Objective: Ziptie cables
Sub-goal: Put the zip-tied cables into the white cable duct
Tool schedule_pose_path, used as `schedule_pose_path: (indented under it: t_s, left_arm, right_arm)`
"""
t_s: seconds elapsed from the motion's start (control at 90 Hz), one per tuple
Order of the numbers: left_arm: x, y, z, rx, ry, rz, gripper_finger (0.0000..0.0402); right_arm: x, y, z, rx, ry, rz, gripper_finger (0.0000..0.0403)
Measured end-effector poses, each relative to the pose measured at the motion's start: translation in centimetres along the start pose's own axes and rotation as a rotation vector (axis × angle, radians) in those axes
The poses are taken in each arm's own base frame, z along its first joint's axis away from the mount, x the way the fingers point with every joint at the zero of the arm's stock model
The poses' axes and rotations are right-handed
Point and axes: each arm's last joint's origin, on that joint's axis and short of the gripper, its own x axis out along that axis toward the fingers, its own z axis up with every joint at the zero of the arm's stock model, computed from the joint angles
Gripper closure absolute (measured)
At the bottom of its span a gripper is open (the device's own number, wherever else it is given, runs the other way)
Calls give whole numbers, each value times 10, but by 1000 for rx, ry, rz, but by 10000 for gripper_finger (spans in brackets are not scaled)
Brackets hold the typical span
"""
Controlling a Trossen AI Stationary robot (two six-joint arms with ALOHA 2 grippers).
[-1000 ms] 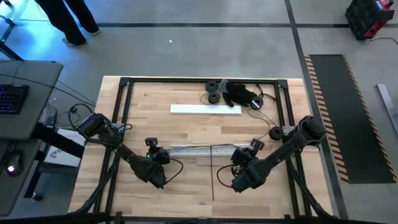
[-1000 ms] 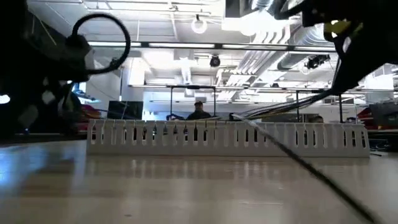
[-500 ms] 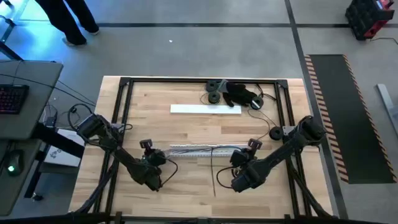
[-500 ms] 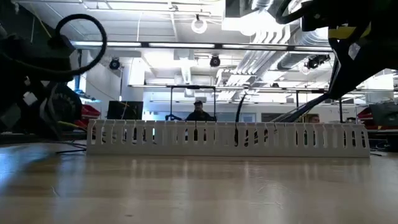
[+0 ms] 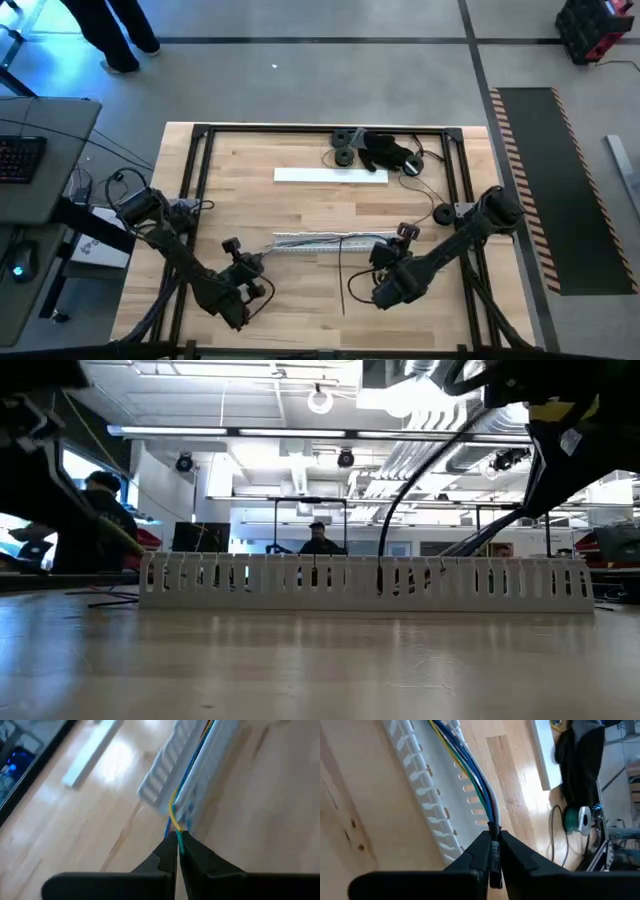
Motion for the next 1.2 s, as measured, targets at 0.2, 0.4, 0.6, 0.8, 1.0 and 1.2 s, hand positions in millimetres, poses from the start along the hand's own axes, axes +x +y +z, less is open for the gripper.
schedule_pose_path:
  t_s: [0.2,0.4,0.6,0.8,1.0,1.2]
  left_arm:
    - [-3,-4,-1,-30,-47,-29,401]
    - [-3,-4,-1,-20,-48,-28,401]
    - [-3,-4,-1,-23,-49,-28,401]
    - [-2,-5,-1,-31,-71,-21,401]
    - [-1,-4,1,-45,-104,-8,401]
    - [4,-2,6,-106,-146,21,401]
  right_arm:
    - [13,0,-12,-24,58,-31,343]
    - [9,-1,-23,-63,100,-63,269]
    - [-18,-16,-33,11,67,-94,211]
    - [-40,-21,-44,139,-184,-74,202]
    - [-46,-11,-44,339,-318,21,203]
    - [-40,2,-20,233,-349,126,208]
